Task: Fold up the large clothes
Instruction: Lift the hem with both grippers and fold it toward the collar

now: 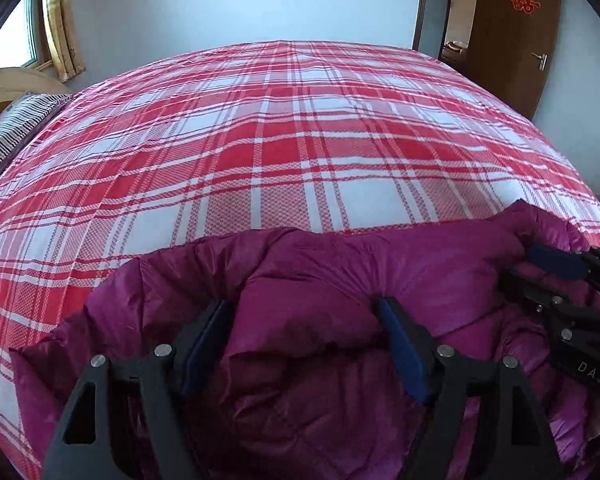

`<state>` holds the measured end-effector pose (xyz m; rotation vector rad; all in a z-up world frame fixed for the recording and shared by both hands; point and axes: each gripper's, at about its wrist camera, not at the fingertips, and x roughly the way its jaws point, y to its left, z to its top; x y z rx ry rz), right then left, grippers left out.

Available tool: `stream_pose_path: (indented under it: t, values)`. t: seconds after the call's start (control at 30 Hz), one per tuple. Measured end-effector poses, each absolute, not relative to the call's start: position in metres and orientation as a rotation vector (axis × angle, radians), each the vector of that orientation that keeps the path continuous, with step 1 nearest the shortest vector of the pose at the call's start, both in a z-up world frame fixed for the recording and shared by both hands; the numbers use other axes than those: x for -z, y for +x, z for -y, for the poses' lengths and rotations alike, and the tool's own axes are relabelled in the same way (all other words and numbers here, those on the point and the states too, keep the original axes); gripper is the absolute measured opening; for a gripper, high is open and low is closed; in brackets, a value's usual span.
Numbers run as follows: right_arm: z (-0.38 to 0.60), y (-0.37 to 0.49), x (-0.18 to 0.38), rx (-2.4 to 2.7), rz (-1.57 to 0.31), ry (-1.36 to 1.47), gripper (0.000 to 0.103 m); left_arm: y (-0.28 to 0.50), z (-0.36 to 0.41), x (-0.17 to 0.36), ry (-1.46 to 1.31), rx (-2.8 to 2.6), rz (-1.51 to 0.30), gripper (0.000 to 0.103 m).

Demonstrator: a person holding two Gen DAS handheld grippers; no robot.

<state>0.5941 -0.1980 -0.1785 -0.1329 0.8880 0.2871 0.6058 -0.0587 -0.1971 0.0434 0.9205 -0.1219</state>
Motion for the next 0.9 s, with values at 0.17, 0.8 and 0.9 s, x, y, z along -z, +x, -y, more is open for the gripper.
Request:
stream_pose_path:
  t: [0.17,0.8,0.9]
  values:
    - [0.199,0.596,0.184,-0.284,-0.888,-0.119,0.05,0.608,0.059,0.202,0.042,0.119,-0.926,0.082]
    - [0.201,0.599,0.192,-0.294,-0.898,-0.087,0.05,0.608,0.062,0.205,0.07,0.1,-0.917,0.084]
    - [0.202,0.6,0.192,-0.3,-0.903,-0.074,0.05,0.608,0.062,0.205,0.073,0.098,-0.917,0.085]
